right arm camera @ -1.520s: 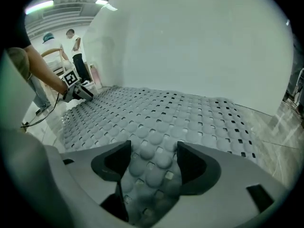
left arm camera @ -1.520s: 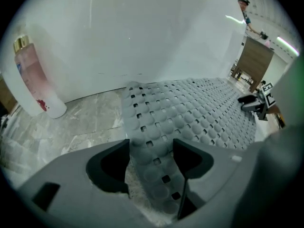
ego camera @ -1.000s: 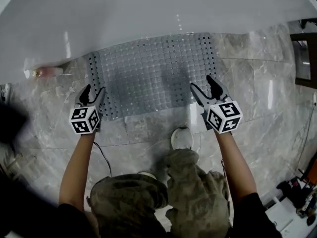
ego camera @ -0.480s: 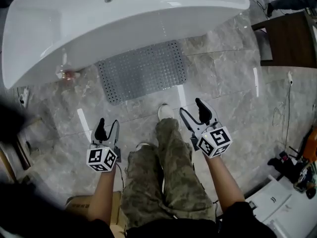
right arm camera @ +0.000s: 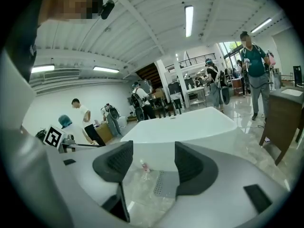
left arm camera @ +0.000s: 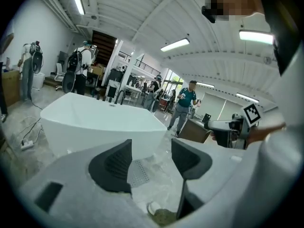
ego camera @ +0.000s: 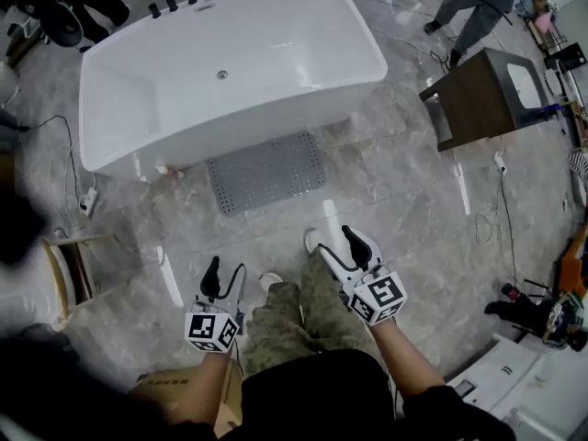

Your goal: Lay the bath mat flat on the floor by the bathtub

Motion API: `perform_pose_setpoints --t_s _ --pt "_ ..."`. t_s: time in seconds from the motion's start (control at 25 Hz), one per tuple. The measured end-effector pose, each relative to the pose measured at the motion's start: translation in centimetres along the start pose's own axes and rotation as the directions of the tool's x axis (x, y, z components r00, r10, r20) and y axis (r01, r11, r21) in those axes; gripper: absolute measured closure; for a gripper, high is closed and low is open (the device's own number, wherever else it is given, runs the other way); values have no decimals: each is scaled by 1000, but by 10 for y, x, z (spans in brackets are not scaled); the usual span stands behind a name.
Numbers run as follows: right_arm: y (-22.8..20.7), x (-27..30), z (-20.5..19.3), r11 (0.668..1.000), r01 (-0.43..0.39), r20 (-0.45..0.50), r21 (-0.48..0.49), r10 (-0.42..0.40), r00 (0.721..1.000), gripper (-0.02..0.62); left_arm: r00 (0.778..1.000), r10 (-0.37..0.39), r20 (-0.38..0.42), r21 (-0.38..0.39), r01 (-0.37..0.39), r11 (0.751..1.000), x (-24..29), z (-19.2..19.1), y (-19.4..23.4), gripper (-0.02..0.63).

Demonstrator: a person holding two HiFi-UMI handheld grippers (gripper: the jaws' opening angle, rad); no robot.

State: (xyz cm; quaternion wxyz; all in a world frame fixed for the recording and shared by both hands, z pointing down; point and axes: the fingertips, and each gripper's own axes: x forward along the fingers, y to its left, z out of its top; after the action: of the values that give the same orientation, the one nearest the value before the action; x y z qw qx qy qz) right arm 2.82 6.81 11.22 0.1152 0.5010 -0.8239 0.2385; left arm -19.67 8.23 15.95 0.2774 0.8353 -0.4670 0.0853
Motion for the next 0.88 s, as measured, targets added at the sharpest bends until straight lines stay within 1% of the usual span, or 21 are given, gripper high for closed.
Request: perform_pose_setpoints --t_s 0.08,0.12,0.16,0.2,0.24,0.32,0.4,0.52,0.56,0.64,0.76,0.88 --pt "22 -28 12 1000 -5 -1 4 5 1000 322 999 -9 45 17 8 1000 -25 27 -23 363" --pt "30 -37 18 1000 -15 2 3 15 1000 342 997 -10 76 30 8 1000 -33 41 -33 392" --pt "37 -47 25 1000 -25 10 2 25 1000 371 994 -7 109 40 2 999 -42 53 -43 437" --pt "42 -57 32 1000 -31 23 2 31 999 400 990 1 139 48 -8 999 -51 63 -54 511" --pt "45 -67 41 999 -32 41 3 32 999 433 986 9 164 55 -18 998 -59 73 -64 546" --pt "45 -81 65 999 -35 90 7 34 995 500 981 24 192 75 -39 996 -68 92 -82 563" --pt "42 -92 87 999 -51 126 -3 51 991 568 981 49 187 86 -66 994 -74 102 -98 580" --pt "32 -122 118 997 -61 164 -47 68 984 577 980 68 189 38 -76 996 -80 115 -130 589" --pt "28 -135 128 996 -63 179 -62 73 981 577 977 72 201 25 -79 997 -81 121 -144 589" --pt "21 -160 142 993 -56 211 -104 77 974 578 968 90 232 22 -98 995 -85 127 -172 589" --pt "3 -185 143 988 -35 246 -151 71 967 580 957 112 267 31 -124 992 -79 119 -205 589" --pt "-15 -204 130 984 -32 246 -177 76 966 583 952 110 285 44 -128 991 -71 109 -235 589"
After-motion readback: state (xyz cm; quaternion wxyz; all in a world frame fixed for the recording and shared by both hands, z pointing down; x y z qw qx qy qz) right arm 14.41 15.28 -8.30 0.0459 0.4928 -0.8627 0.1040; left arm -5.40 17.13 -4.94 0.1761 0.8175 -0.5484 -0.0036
